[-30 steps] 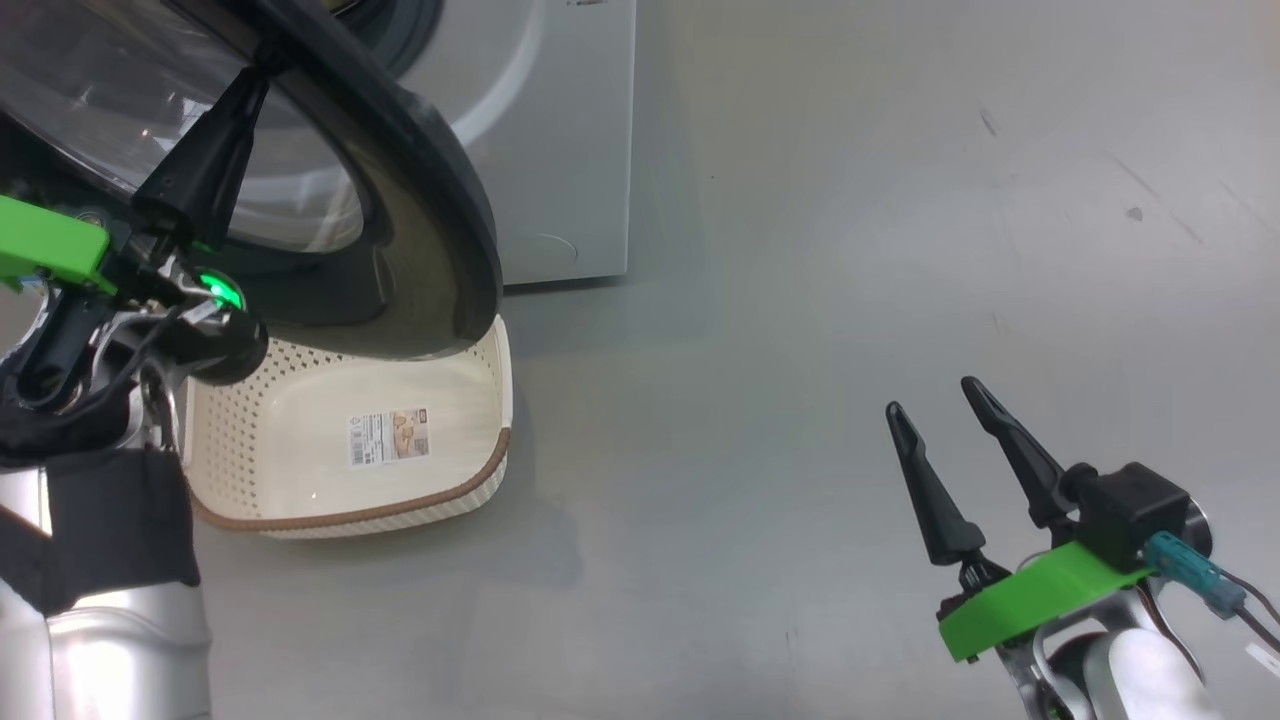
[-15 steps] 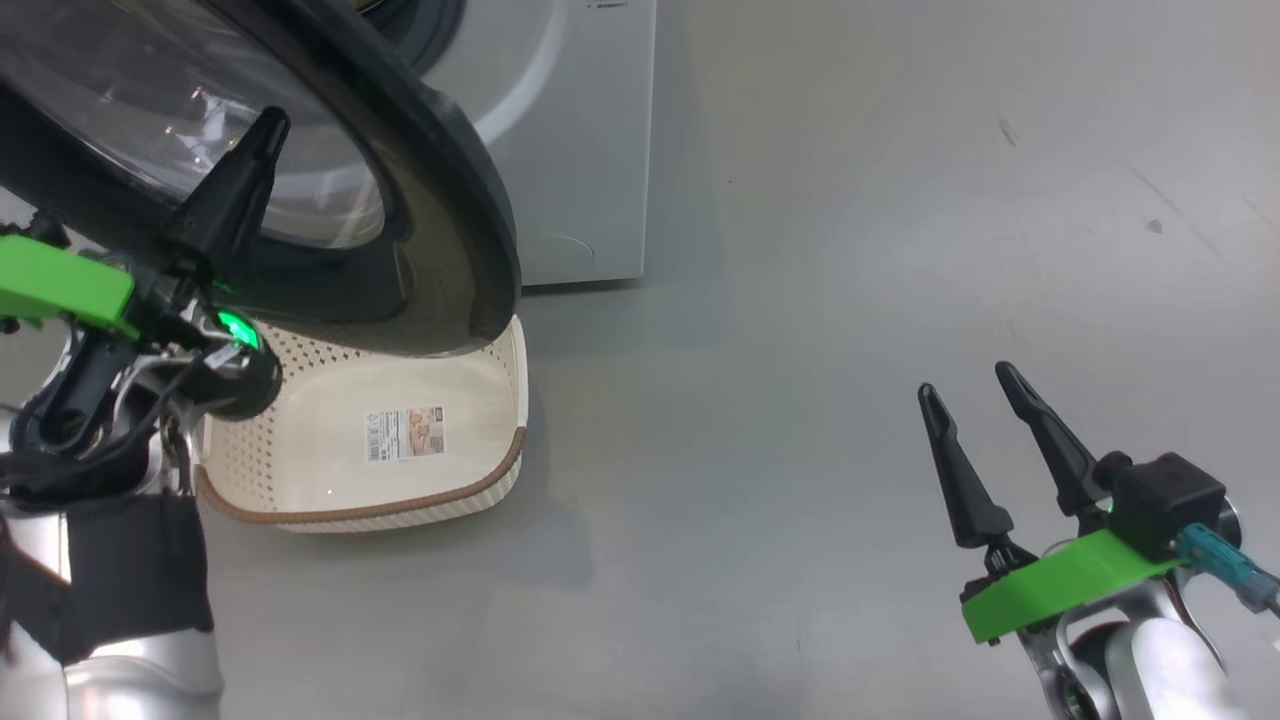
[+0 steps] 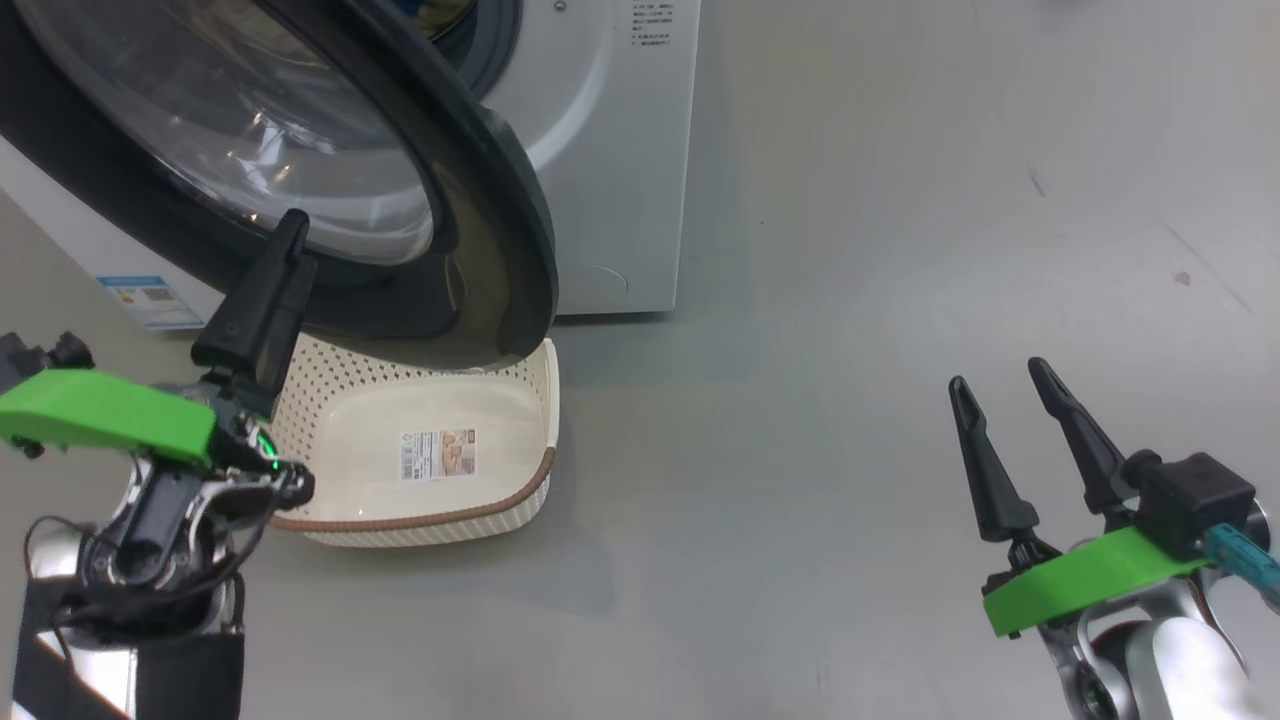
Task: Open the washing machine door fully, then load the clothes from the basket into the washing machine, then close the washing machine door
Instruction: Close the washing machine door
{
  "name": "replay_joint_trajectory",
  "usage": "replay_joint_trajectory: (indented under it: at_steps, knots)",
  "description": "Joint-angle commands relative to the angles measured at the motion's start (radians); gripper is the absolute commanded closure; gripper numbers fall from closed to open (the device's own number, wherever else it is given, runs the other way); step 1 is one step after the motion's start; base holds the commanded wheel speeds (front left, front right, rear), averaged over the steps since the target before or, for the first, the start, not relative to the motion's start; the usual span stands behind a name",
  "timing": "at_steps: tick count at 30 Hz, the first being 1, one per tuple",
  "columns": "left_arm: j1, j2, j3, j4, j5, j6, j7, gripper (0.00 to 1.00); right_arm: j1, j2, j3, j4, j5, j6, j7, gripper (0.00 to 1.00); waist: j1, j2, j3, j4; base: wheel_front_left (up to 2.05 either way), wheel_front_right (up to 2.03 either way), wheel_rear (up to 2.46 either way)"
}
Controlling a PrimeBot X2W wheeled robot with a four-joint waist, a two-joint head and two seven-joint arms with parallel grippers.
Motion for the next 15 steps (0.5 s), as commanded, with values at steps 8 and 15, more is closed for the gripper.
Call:
replay_joint_trajectory:
  at_steps: [8, 15]
  knots:
    - [0.118, 0.118, -0.131, -0.127, 0.232, -0.004, -0.237, 0.0, 0.007, -0.003, -0.001, -0.036, -0.021, 0.007, -0.002, 0.0, 0.0001, 0.0, -0.045, 0.022, 0.0, 0.0, 0.0]
    - [0.198, 0.222, -0.28, -0.093, 0.463, -0.004, -0.47, 0.0, 0.038, -0.003, 0.001, -0.039, -0.03, 0.007, 0.009, 0.0, 0.0001, 0.0, -0.093, 0.034, 0.0, 0.0, 0.0]
